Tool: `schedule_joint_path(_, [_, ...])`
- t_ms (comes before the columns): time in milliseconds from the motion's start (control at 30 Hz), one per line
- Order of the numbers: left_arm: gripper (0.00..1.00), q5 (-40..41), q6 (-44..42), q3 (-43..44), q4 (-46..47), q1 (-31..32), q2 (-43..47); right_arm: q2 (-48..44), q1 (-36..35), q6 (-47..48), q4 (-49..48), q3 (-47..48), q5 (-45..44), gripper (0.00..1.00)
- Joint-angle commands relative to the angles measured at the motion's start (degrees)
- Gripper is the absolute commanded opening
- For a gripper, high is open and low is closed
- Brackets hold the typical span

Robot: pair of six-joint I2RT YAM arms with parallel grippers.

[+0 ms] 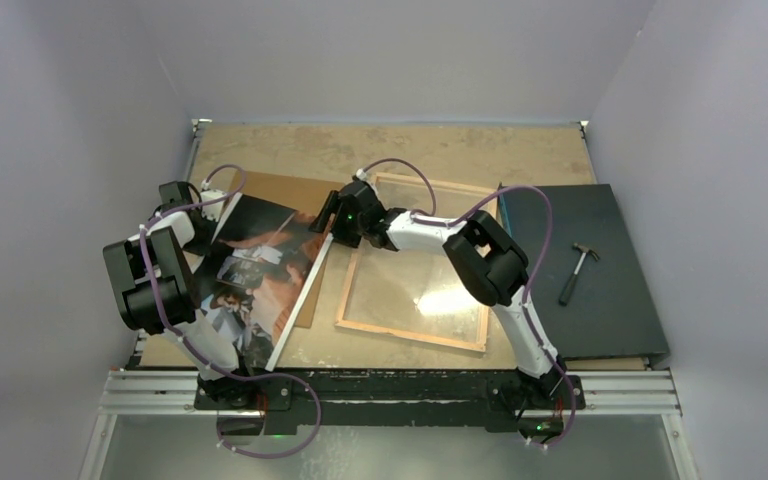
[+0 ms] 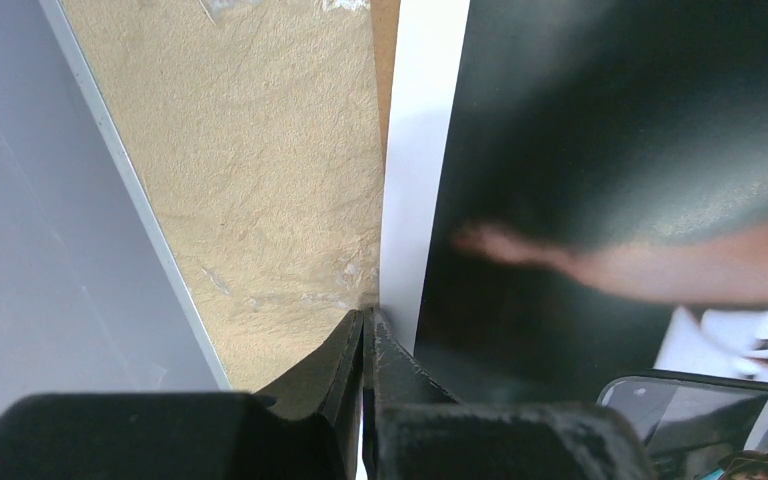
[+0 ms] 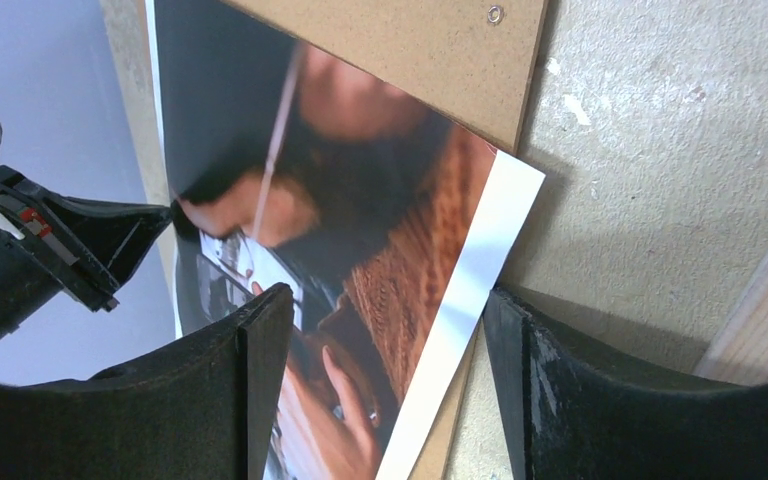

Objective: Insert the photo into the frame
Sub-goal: Pick up the photo at the center of the board.

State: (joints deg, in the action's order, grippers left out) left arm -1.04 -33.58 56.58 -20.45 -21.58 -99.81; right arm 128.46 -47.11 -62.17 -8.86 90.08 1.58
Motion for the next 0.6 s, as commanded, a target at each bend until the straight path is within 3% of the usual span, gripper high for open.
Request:
schedule_joint_path(0, [0.0, -8.65, 3.27, -4.29, -12.49, 1.63, -4.56, -3.2, -0.08, -0.58, -3.8, 0.35, 1.91, 0.7])
schedule_joint_path(233, [0.0, -8.54, 3.32, -4.28, -12.34, 1.64, -4.68, -3.81, -0.22, 1.83, -1.11, 2.33, 0.02, 0.62])
schedule_joint_path(567, [0.0, -8.26, 3.17, -4.32, -12.07, 1.63, -4.96, -4.59, -1.56, 4.94, 4.75, 5.87, -6.84, 0.62])
